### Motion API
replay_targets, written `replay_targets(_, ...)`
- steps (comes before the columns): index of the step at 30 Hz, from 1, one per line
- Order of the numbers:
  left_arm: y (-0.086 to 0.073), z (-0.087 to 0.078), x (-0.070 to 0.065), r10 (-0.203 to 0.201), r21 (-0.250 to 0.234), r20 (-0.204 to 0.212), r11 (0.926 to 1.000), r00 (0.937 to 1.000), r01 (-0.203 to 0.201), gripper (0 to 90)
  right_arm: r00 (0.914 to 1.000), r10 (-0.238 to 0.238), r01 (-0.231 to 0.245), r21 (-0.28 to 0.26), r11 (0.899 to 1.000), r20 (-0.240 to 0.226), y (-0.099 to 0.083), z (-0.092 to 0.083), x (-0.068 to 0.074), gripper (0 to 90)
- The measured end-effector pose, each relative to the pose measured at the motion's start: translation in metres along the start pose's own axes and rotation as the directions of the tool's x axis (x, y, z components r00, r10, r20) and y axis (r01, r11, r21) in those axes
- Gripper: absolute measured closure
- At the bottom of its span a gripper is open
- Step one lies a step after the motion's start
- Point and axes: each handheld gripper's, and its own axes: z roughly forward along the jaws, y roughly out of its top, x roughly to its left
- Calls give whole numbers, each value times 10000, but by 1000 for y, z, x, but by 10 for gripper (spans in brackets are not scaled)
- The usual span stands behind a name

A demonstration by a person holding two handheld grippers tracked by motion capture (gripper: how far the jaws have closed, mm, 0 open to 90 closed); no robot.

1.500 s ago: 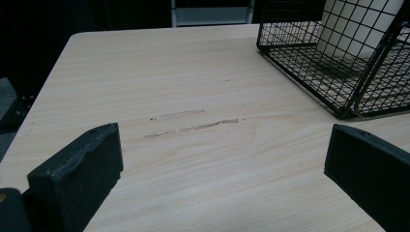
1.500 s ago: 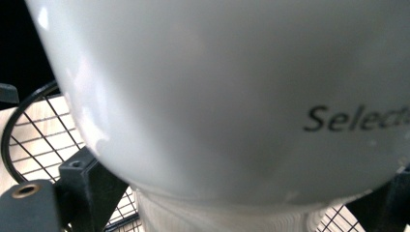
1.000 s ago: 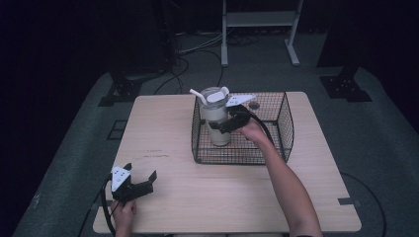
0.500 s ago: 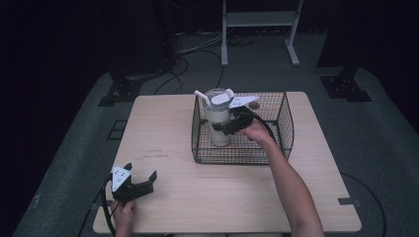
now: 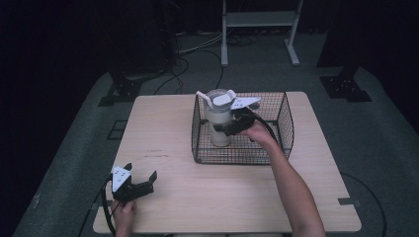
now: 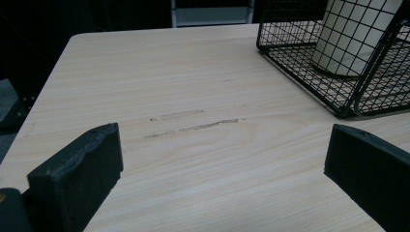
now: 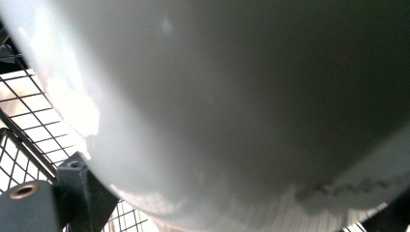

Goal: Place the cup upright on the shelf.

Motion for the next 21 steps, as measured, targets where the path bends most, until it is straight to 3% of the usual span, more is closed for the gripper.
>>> replay_targets(21, 0, 0, 0, 98, 13, -25, 10000, 9999, -98, 0, 9999, -119, 115, 298, 9995, 118, -2, -11, 1, 73)
